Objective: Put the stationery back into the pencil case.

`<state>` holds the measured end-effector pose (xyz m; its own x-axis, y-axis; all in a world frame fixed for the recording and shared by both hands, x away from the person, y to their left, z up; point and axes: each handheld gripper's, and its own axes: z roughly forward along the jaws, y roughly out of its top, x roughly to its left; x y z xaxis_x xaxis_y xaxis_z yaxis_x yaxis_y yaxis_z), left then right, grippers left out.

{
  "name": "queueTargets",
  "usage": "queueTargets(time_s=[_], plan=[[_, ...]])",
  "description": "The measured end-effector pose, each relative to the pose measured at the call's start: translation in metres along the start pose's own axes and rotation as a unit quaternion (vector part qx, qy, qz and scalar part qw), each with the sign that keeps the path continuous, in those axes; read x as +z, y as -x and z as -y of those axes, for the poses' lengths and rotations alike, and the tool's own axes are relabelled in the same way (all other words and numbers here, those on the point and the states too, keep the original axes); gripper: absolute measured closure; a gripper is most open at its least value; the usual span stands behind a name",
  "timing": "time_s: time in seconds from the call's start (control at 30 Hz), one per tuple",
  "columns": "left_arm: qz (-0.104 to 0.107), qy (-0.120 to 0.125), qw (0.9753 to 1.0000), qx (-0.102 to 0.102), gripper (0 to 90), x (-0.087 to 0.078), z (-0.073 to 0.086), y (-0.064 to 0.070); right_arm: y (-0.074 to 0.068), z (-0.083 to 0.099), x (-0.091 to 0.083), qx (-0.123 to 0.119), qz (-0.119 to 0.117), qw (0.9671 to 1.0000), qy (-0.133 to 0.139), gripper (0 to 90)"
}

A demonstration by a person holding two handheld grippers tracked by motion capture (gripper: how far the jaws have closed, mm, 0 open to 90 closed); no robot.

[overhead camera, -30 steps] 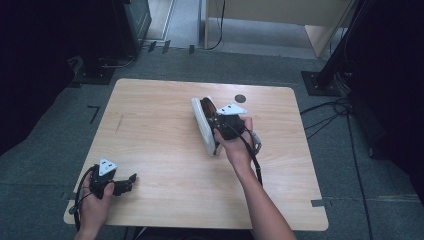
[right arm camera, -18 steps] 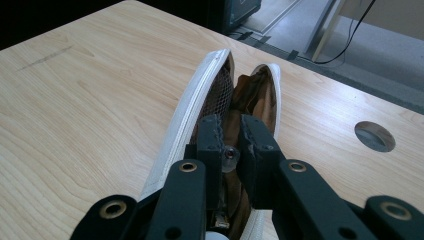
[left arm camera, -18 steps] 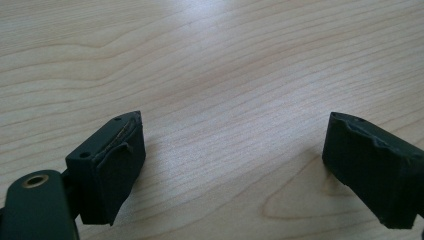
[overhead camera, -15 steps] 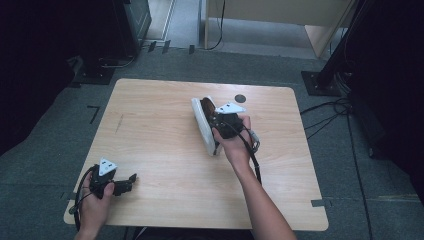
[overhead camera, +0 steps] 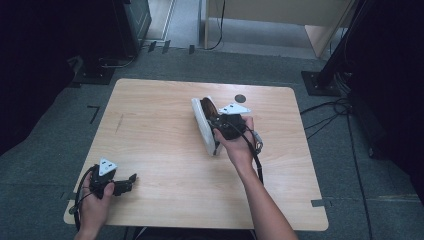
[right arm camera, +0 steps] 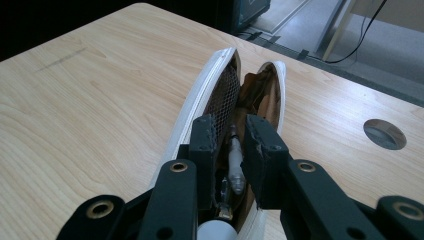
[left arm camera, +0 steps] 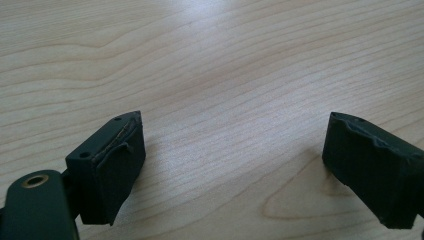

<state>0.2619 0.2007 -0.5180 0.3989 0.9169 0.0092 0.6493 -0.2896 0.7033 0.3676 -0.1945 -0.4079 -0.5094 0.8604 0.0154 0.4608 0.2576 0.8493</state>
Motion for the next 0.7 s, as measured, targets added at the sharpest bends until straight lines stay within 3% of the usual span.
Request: queueTargets(time_s=[0.4, 0.53, 0.7], plan=[[0.000, -0.001, 1.0000, 0.001, 10.4, 0.000, 0.000, 0.000, 0.008, 0.010, -0.027, 0.011, -0.007, 0.9996, 0.025, 71.0], [0.000, 0.000, 1.0000, 0.000, 10.4, 0.000, 0.000, 0.000, 0.011, 0.014, -0.037, 0.016, -0.005, 0.9992, 0.036, 60.4], [0.000, 0.000, 1.0000, 0.001, 10.4, 0.000, 0.000, 0.000, 0.016, 0.017, -0.048, 0.034, -0.016, 0.9984, 0.043, 39.2]])
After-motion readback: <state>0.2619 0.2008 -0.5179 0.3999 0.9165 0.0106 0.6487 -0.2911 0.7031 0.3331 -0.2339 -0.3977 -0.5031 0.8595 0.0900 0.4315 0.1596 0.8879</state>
